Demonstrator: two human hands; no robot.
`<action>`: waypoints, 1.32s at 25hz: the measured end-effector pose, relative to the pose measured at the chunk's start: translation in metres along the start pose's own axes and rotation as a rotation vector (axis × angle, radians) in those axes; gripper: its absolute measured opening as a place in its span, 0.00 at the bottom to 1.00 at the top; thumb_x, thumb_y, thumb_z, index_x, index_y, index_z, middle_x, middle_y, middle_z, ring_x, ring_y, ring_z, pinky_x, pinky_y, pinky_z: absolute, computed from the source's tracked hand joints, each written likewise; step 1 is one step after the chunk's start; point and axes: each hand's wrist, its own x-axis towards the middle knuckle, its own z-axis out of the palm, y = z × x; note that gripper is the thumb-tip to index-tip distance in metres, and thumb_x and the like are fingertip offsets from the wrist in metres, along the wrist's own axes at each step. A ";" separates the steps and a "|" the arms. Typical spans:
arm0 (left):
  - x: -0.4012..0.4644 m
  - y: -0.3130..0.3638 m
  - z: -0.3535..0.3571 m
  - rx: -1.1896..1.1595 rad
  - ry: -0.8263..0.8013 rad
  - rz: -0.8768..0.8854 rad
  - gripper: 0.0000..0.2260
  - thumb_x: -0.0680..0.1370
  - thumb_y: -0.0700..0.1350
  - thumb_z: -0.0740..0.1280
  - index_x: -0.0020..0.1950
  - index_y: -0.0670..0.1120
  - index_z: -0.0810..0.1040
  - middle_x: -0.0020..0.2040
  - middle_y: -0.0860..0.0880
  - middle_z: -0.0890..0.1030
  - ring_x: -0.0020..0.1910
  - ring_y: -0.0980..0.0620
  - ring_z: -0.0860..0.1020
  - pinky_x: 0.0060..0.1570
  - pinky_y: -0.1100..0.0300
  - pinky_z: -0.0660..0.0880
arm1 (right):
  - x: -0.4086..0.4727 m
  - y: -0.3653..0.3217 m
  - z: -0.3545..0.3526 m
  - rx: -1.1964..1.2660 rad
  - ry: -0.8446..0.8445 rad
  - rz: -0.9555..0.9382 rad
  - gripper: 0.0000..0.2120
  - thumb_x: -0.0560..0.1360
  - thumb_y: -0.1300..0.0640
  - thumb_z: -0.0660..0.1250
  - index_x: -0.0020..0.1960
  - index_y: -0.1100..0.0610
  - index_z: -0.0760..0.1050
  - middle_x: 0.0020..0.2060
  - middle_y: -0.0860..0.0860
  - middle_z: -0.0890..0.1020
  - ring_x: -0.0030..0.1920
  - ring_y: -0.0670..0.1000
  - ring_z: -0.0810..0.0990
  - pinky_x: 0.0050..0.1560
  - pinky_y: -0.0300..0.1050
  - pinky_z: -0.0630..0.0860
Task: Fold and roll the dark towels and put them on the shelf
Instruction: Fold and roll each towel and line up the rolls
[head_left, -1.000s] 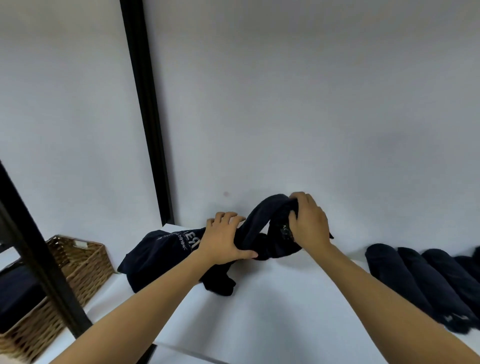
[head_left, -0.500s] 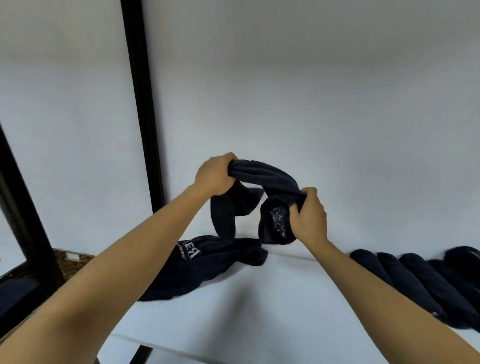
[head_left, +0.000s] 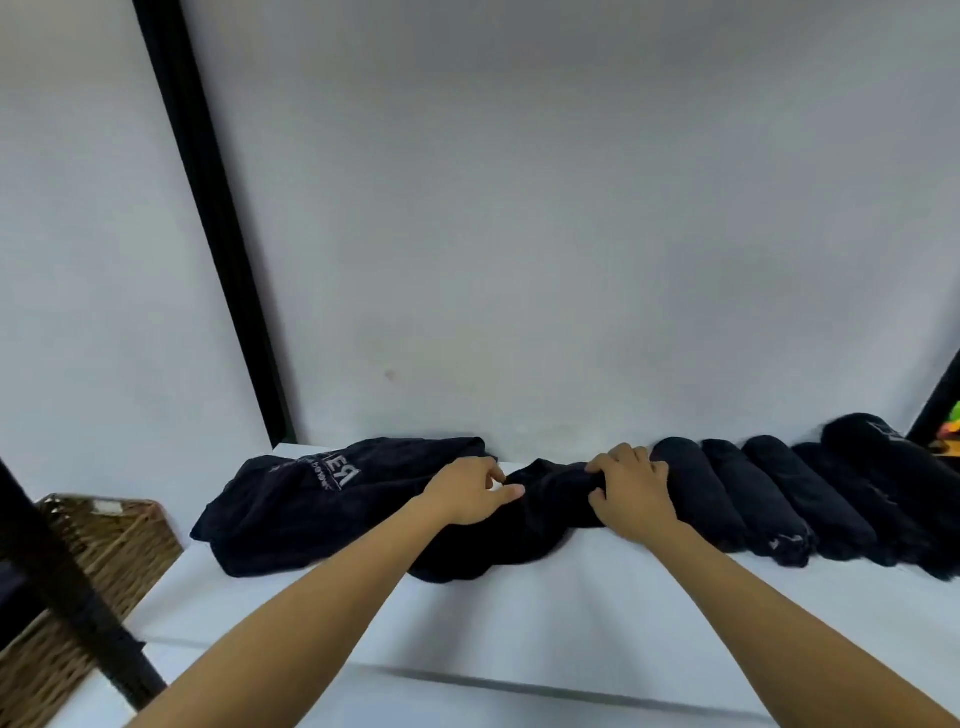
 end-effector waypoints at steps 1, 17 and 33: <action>0.006 0.004 0.004 0.006 0.045 0.004 0.23 0.76 0.64 0.65 0.61 0.49 0.77 0.56 0.52 0.79 0.55 0.52 0.77 0.56 0.58 0.74 | -0.003 -0.003 0.000 0.085 0.087 0.019 0.13 0.76 0.51 0.62 0.60 0.50 0.74 0.56 0.50 0.76 0.56 0.53 0.73 0.57 0.49 0.69; 0.010 0.064 -0.002 -0.716 0.080 -0.185 0.11 0.79 0.49 0.63 0.54 0.44 0.80 0.50 0.46 0.82 0.48 0.48 0.79 0.47 0.56 0.73 | 0.002 -0.029 -0.029 1.280 -0.073 0.468 0.09 0.80 0.52 0.63 0.53 0.59 0.73 0.47 0.55 0.82 0.46 0.54 0.81 0.52 0.55 0.80; -0.048 0.064 0.072 -0.763 0.015 -0.454 0.10 0.78 0.47 0.67 0.56 0.45 0.80 0.52 0.47 0.83 0.50 0.48 0.81 0.52 0.56 0.79 | -0.088 0.026 -0.006 0.331 0.000 0.136 0.19 0.77 0.37 0.61 0.53 0.53 0.73 0.49 0.49 0.76 0.50 0.51 0.77 0.48 0.46 0.76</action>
